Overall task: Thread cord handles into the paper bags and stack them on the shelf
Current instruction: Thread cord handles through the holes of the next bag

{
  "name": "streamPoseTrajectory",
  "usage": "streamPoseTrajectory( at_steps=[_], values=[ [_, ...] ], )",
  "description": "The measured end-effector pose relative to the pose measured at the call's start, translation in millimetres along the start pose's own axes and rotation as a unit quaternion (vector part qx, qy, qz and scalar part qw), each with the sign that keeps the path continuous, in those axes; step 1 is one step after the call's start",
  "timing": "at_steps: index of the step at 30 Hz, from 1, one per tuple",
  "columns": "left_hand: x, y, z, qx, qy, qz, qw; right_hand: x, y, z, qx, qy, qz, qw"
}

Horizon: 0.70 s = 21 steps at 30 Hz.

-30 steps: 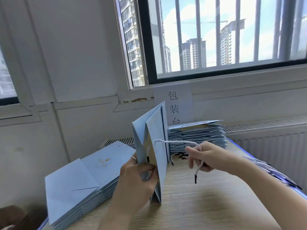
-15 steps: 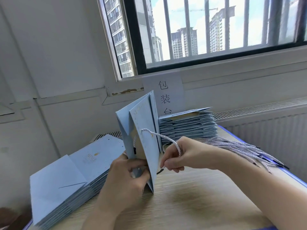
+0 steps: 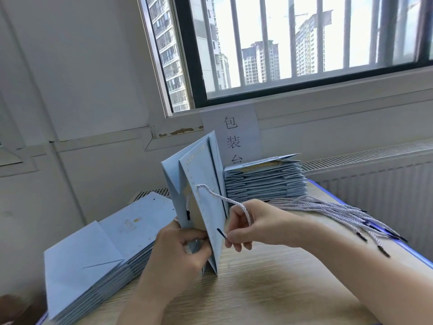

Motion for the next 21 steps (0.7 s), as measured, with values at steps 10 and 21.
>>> streamPoseTrajectory(
  at_steps=[10, 21],
  values=[
    [-0.8, -1.9, 1.3, -0.007, 0.003, -0.003, 1.0, -0.5, -0.6, 2.4, -0.023, 0.009, -0.014, 1.0],
    [-0.4, -0.8, 2.0, 0.001, 0.005, 0.02, 1.0, -1.0, -2.6, 6.8, -0.037, 0.011, -0.02, 0.999]
  ],
)
Point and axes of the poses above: each hand's wrist, its own x-axis towards the middle knuckle, its own z-axis out of the palm, y = z × x, the point moved 3 cm from there along x, towards the middle knuckle, and after that the axes turned 15 degrees about x, right-handed, at the moved point
